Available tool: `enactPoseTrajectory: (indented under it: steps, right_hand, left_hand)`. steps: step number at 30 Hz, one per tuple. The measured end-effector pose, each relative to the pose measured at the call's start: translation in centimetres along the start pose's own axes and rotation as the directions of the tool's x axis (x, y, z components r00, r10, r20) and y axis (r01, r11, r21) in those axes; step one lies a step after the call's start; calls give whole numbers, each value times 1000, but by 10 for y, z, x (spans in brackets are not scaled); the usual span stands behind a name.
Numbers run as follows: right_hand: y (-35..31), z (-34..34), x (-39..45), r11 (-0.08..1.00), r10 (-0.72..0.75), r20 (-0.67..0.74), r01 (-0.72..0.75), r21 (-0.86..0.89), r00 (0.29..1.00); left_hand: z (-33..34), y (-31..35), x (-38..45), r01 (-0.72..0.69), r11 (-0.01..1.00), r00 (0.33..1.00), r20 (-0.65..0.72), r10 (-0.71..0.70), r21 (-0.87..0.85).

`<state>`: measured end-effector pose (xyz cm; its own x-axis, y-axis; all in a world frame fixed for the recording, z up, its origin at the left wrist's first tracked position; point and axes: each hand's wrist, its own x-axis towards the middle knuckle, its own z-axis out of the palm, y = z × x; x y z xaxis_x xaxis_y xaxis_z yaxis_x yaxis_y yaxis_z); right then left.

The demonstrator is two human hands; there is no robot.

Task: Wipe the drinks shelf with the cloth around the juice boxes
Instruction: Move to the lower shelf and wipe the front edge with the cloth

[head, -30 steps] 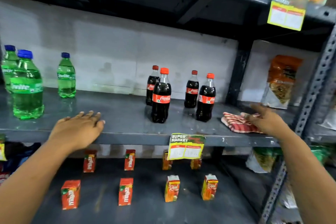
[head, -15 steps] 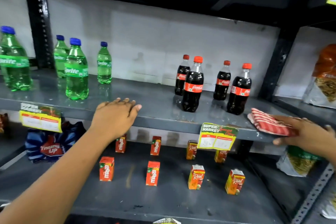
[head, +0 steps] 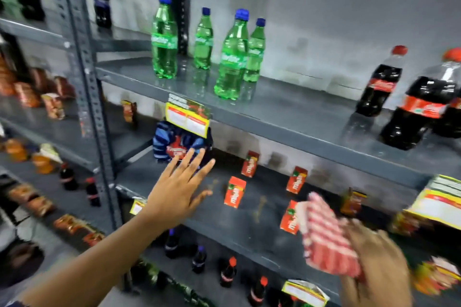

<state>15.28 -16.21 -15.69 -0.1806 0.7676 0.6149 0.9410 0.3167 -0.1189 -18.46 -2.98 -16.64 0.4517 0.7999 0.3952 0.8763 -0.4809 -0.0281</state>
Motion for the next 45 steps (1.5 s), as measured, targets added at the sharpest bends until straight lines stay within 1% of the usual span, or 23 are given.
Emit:
enactPoseTrajectory:
  steps: [1,2,3,6,8,9,13,14,17,18,19,20,21,22,23,24,27,28,30,36,40,43,45]
  right_hand:
    - [-33,17,-2,1000,15,-46,-15,2,999]
    - [-49,18,13,988,40,-18,-37,147,999]
    - [-74,40,25,974,68,-8,-64,216,998]
    - [-118,106,65,931,127,104,-155,331,986]
    - [-136,148,107,967,41,153,-78,243,987]
    - [-149,169,128,976,27,206,-70,206,978]
    - [-187,269,204,997,-71,245,59,56,967]
    - [-200,294,218,995,-95,311,88,36,946]
    - [-229,364,235,979,-176,540,202,10,823]
    - [-232,385,233,960,-222,553,280,-21,803]
    - [-235,403,228,943,-257,507,327,-53,823]
    - [-238,419,222,957,-217,459,281,-75,861]
    - [-238,424,217,965,-200,357,247,-89,913]
    - [-234,426,208,993,-107,232,115,-21,967]
    - [-232,427,199,998,-31,314,11,66,949]
    - [-232,419,197,980,-25,426,-62,188,904]
    - [-220,397,195,930,-108,447,-68,361,888]
    - [-217,385,194,925,-151,473,-44,377,868]
    - [-209,369,186,910,-118,539,-127,395,834]
    - [-176,330,137,808,-51,598,-319,495,800]
    - [-159,294,110,770,47,643,-438,465,765]
    - [-147,272,118,713,130,584,-485,506,801]
    - [-135,268,146,725,169,517,-461,512,839]
  left_hand:
    - [12,-15,-6,40,999,998,57,-41,12]
    - [25,-34,-13,82,996,990,114,-83,20]
    - [37,-52,-19,123,992,979,163,-125,21]
    - [73,-100,-34,222,975,943,257,-211,-15]
    - [88,-127,-41,281,957,930,266,-252,-75]
    - [93,-138,-44,302,947,932,244,-269,-108]
    - [100,-171,-47,347,915,936,131,-326,-206]
    - [100,-178,-45,356,908,934,121,-337,-222]
    - [102,-191,-32,349,903,937,93,-336,-249]
    - [106,-194,-27,339,907,941,91,-326,-251]
    - [110,-197,-22,323,913,946,103,-307,-248]
    - [115,-198,-18,304,921,951,127,-281,-242]
    - [119,-199,-13,277,931,958,146,-248,-236]
    - [125,-200,-9,250,939,962,167,-214,-238]
    - [129,-200,-6,231,941,964,186,-188,-247]
    - [134,-201,-3,217,941,966,198,-169,-258]
    - [148,-207,3,215,932,962,225,-152,-291]
    - [152,-208,4,218,931,958,246,-147,-292]
    - [161,-209,4,226,932,944,298,-138,-284]
    - [192,-209,-2,244,942,906,400,-137,-231]
    - [202,-204,-7,201,970,918,371,-138,-136]
    - [205,-203,-9,218,967,925,343,-161,-132]
    - [206,-201,-9,223,966,925,340,-168,-129]
